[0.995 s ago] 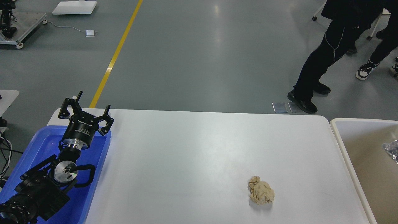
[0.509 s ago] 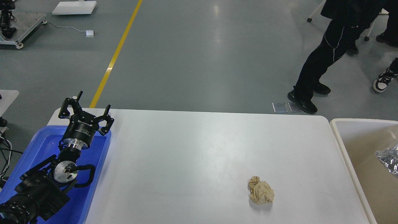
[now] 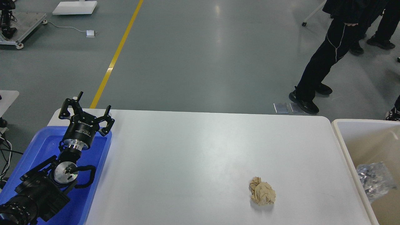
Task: Tidy desktop
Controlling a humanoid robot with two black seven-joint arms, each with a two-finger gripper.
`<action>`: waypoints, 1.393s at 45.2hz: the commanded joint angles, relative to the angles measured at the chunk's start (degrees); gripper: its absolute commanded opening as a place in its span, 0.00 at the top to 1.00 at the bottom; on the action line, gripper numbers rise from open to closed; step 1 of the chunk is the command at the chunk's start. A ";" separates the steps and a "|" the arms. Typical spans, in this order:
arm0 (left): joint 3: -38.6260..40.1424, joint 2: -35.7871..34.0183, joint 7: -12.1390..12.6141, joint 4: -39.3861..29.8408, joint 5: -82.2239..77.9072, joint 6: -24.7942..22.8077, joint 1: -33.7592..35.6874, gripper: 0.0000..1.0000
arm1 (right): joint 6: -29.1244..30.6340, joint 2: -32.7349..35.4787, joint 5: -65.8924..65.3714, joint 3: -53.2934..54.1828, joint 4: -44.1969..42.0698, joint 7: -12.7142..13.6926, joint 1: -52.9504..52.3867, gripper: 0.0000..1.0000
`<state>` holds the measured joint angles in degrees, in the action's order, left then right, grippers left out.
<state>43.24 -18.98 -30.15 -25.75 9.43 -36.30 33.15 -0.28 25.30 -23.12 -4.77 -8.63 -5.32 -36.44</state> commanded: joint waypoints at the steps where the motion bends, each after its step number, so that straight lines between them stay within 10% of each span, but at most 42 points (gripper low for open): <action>1: 0.00 0.00 0.00 -0.01 -0.02 0.00 -0.01 0.00 | -0.78 0.19 0.09 0.28 2.38 -0.04 -2.49 0.02; 30: 0.00 0.00 0.00 -0.01 0.06 0.00 0.08 0.00 | 0.72 20.31 0.09 38.24 33.66 -0.39 -23.15 0.01; 63: 0.00 0.00 0.00 -0.01 0.06 0.00 -0.01 0.00 | 4.15 14.43 0.09 75.07 63.55 -3.64 -5.41 0.01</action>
<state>43.24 -18.98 -30.15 -25.75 9.49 -36.30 33.13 3.00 43.84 -22.98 59.49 47.54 -6.68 -50.36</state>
